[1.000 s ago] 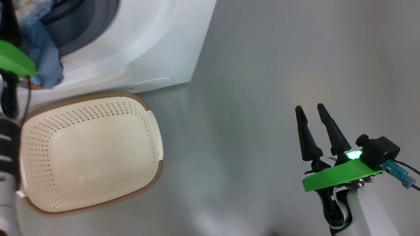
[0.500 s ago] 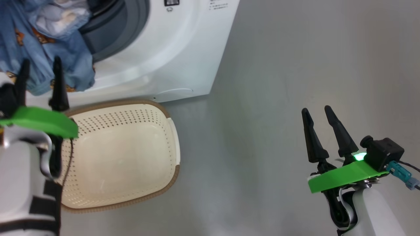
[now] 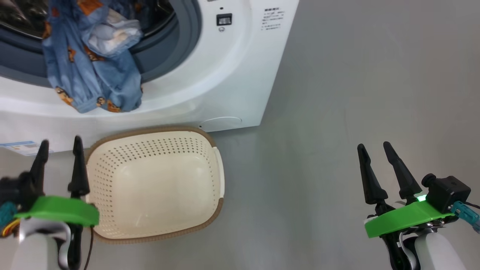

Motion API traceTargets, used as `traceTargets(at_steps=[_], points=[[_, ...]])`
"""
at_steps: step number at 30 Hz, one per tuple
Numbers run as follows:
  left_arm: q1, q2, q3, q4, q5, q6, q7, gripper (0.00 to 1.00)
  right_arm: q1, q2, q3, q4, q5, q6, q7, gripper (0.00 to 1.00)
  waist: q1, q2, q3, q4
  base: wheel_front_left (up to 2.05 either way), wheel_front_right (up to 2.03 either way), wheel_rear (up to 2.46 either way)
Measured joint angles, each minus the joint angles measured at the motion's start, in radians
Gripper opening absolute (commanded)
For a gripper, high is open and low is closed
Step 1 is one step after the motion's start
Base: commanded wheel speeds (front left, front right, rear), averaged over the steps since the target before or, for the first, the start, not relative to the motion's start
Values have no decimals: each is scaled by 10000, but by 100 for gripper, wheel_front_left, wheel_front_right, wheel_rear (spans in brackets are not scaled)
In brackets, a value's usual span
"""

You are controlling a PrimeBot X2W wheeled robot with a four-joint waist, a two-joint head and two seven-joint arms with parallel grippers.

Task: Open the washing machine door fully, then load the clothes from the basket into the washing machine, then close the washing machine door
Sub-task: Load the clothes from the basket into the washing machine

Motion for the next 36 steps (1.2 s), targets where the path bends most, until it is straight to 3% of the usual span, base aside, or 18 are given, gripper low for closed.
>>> traceTargets(at_steps=[10,20,27,36], points=[[1476,-234,316,-1363,176,0,2,100,167,-151,-46,-12,2,0,0,100,0,0,-166,300,0,0,0],[1730,-412,477,-1716,178,0,2,100,151,-150,-81,-35,2,0,2,100,0,0,14,305,0,0,0],[1410,-341,228,-1358,142,0,2,100,81,-86,-98,-121,0,0,0,100,0,0,343,276,0,0,0],[-314,111,-290,21,-316,0,2,100,-319,81,-125,-249,-12,0,0,100,-1,0,1035,155,0,0,0]])
